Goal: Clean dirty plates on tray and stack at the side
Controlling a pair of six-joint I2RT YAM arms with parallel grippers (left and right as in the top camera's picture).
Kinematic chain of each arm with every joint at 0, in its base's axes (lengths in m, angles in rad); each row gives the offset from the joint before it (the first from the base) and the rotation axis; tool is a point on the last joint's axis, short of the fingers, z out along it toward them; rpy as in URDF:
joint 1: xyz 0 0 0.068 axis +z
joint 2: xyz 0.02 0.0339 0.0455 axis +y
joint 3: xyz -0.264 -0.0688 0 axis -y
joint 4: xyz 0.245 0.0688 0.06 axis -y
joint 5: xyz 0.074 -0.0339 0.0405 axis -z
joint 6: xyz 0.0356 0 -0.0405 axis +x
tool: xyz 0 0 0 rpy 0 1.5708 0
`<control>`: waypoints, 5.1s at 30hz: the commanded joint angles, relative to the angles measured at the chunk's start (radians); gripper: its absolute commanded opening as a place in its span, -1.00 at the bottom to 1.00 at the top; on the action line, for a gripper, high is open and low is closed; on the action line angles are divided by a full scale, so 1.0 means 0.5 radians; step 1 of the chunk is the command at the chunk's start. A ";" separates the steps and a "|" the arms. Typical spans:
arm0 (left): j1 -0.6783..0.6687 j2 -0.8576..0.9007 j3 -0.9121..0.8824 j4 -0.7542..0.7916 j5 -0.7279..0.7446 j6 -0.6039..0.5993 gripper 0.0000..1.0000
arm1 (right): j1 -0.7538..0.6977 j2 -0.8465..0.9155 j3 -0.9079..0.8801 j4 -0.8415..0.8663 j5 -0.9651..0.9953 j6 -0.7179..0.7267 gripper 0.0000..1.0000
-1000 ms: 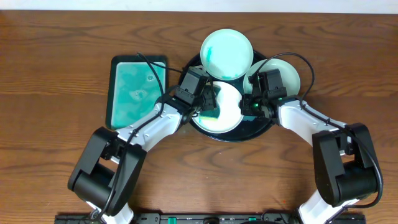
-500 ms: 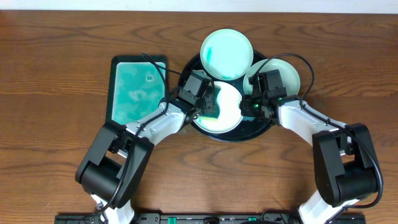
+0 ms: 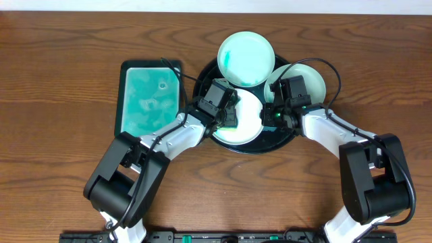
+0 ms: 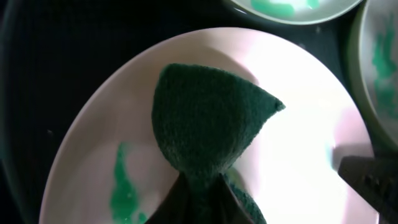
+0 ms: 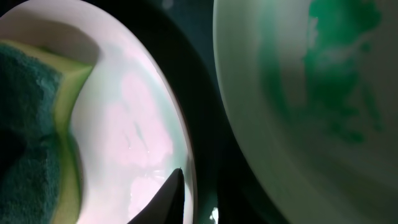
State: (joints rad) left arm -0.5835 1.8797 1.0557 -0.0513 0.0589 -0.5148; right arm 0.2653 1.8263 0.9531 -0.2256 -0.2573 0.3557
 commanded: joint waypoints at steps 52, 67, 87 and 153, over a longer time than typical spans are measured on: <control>0.069 -0.041 0.098 0.071 0.087 -0.299 -0.85 | 0.023 0.018 0.011 -0.124 0.102 -0.025 -0.97; 0.169 0.146 0.095 0.090 -0.112 0.302 -0.86 | 0.023 0.018 0.011 -0.125 0.101 -0.026 -0.97; 0.252 -0.224 0.096 0.072 -0.009 0.346 -0.86 | 0.023 0.018 0.011 -0.126 0.102 -0.040 -0.98; 0.121 -0.294 0.091 -0.349 -0.375 0.146 -0.86 | 0.023 0.016 0.016 -0.157 0.092 -0.064 -0.97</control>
State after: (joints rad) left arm -0.5407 1.8442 1.1091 -0.2287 -0.0288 -0.4664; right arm 0.2798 1.8259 0.9661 -0.2798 -0.2462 0.3519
